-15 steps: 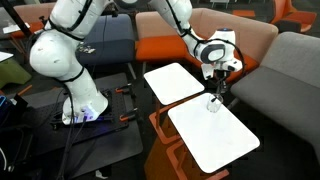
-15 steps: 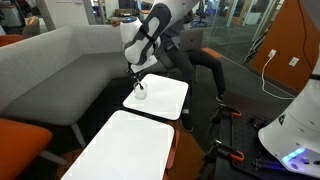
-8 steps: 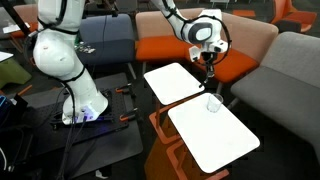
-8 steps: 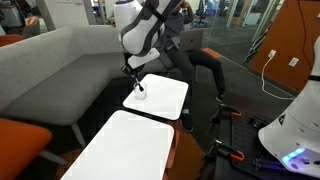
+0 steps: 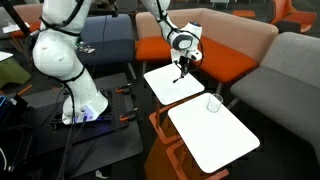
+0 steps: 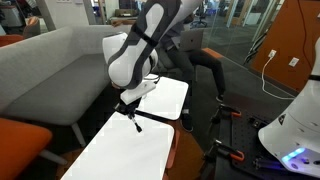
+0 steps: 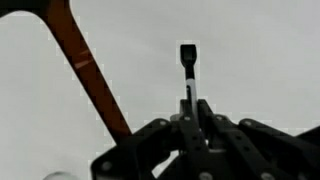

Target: Put the marker on the left table

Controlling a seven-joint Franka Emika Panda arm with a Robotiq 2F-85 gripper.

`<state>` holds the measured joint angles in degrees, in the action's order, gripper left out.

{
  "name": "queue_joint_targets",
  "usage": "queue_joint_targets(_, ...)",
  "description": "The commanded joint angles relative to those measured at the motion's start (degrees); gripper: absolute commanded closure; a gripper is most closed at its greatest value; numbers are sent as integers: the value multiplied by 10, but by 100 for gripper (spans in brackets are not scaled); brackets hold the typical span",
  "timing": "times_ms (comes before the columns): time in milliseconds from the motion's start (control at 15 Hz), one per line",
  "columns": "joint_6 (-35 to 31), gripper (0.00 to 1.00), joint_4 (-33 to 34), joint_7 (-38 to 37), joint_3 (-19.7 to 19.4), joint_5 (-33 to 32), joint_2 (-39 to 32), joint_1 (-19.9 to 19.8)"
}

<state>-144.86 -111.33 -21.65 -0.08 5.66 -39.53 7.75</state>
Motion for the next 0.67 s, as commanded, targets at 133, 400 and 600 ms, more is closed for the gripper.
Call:
queue_joint_targets(133,82,97,104,40,37,50,-120,-34)
queue_joint_targets(400,103,62,157,47,39,61,-154,-32)
queue_joint_targets(600,66,40,135,65,39,48,-128,-21)
